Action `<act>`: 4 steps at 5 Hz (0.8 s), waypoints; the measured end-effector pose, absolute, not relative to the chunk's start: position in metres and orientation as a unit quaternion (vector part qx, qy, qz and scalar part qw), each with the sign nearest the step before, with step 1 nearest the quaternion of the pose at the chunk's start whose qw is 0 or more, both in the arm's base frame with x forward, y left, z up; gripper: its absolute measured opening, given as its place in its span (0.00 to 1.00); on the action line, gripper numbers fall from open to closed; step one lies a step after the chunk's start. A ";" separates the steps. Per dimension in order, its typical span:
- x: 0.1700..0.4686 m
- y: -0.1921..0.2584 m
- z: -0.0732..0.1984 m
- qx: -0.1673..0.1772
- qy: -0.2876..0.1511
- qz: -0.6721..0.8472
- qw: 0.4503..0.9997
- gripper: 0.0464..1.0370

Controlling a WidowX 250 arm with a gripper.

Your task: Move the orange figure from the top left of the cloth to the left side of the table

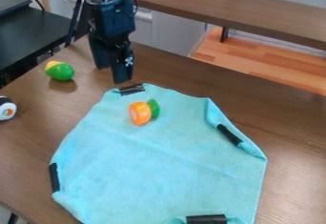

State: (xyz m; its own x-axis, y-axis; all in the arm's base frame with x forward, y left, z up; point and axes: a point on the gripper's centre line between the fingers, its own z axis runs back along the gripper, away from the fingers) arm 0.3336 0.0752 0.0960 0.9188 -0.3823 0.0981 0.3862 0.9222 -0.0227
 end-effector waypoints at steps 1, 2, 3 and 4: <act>0.332 0.075 0.084 -0.028 -0.031 -0.193 0.980 0.96; 0.337 0.071 0.065 -0.021 -0.017 -0.200 0.979 0.96; 0.341 0.064 0.050 -0.013 -0.005 -0.209 0.978 0.96; 0.349 0.059 0.048 0.007 -0.019 -0.206 0.978 0.96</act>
